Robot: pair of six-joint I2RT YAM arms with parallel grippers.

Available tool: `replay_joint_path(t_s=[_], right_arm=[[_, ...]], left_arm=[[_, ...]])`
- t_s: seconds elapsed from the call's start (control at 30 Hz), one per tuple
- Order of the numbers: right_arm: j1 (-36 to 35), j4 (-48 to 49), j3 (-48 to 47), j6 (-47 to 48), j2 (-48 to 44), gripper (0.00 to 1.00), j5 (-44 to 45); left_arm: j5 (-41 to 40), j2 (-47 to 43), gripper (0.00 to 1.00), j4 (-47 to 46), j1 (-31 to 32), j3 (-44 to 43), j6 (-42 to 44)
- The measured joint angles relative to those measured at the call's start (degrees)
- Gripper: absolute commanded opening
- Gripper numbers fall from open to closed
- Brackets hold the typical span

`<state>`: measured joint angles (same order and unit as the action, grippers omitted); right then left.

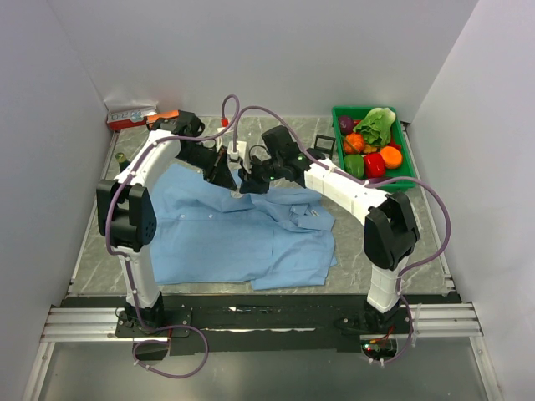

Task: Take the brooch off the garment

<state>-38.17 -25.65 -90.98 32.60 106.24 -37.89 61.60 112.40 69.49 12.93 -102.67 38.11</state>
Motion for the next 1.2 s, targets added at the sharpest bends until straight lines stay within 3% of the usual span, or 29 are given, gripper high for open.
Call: replay_joint_path(t_s=[0.1, 0.3, 0.47, 1.2], right_arm=[[0.0, -0.04, 0.0, -0.04, 0.0, 0.0, -0.15], [0.02, -1.64, -0.59, 1.57, 0.11, 0.0, -1.73], [-0.04, -3.65, -1.81, 2.19, 1.05, 0.0, -2.97], [0.11, -3.54, -1.88, -1.49, 2.67, 0.0, -5.7]], left_arm=[[0.02, 0.0, 0.06, 0.04, -0.04, 0.0, 0.24], [0.07, -0.02, 0.21, 1.36, -0.11, 0.26, 3.43], [0.68, -0.17, 0.25, 0.76, -0.11, 2.16, 4.96], [2.64, -2.34, 0.04, -2.84, -0.59, 8.83, 5.53]])
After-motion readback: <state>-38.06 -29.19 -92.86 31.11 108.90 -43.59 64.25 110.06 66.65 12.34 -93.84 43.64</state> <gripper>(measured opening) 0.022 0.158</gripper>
